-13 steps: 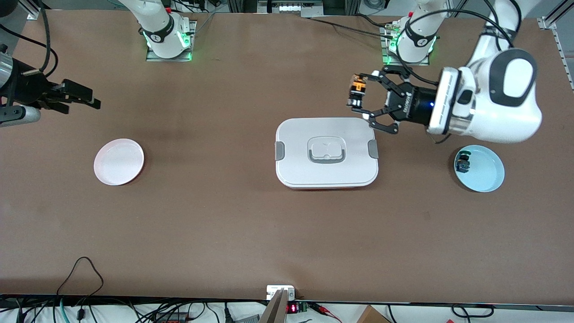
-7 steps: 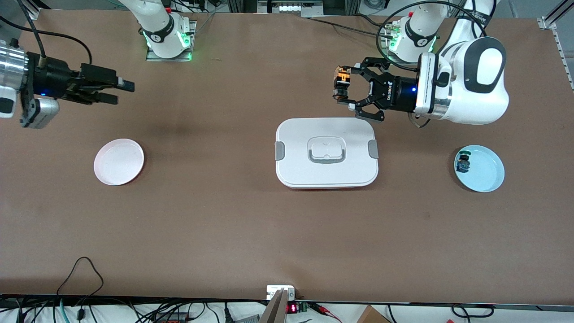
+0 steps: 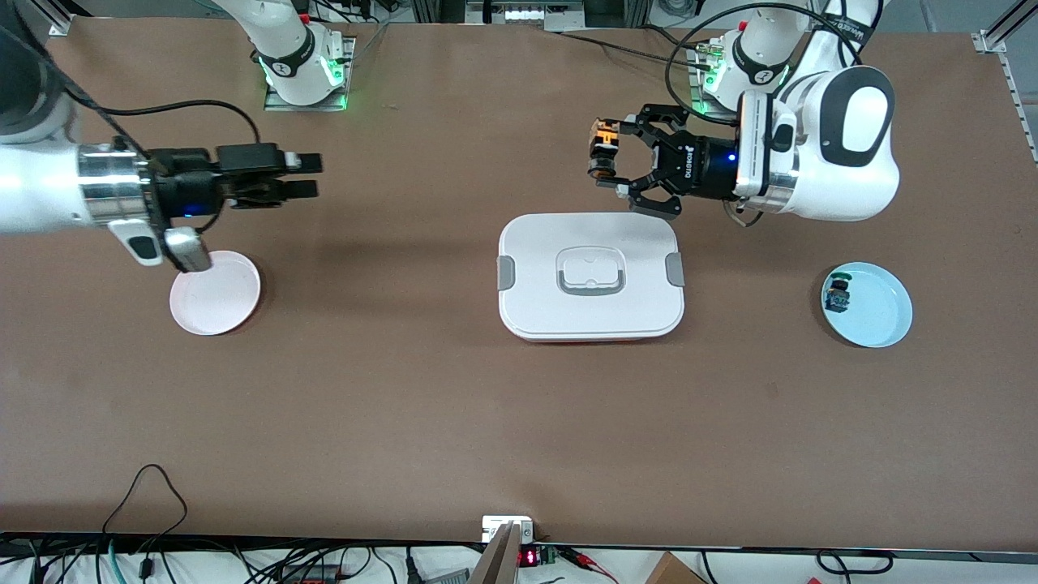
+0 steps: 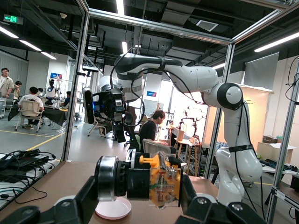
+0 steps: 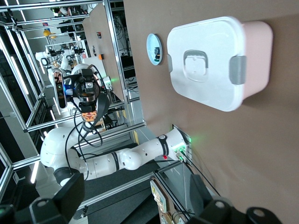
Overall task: Transfer orange switch to right arm and place
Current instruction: 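Bring the left and right grippers together above the white box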
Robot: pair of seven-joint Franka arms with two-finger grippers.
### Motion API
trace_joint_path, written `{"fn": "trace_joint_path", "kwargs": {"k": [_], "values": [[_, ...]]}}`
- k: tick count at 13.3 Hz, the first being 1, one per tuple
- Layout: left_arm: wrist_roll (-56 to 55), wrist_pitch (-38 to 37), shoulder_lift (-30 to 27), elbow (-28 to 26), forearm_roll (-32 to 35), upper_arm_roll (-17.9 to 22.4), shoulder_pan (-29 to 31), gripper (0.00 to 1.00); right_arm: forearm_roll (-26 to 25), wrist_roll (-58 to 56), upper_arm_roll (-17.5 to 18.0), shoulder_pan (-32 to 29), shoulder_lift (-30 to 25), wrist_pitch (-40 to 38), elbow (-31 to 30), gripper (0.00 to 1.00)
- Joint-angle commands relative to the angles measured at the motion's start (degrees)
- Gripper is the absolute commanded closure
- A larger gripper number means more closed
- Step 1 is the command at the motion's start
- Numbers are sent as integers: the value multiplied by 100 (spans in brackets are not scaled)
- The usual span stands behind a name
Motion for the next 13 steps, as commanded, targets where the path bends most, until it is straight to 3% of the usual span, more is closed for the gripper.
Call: {"fn": "trace_joint_path", "kwargs": {"k": [1, 2, 6, 10, 13], "values": [[176, 398, -269, -144, -261, -351, 103, 100, 669, 308, -6, 415, 13, 328, -99, 0], [176, 556, -278, -153, -270, -422, 86, 100, 1029, 309, -6, 564, 92, 424, -99, 0], [194, 645, -322, -197, -411, -545, 86, 100, 1663, 327, -6, 1118, 259, 987, -143, 0], [387, 707, -339, -224, -419, -572, 112, 100, 2498, 327, -6, 1847, 278, 1978, -345, 0], [440, 698, -339, -233, -419, -563, 130, 100, 2579, 318, -6, 2269, 278, 2385, -372, 0]]}}
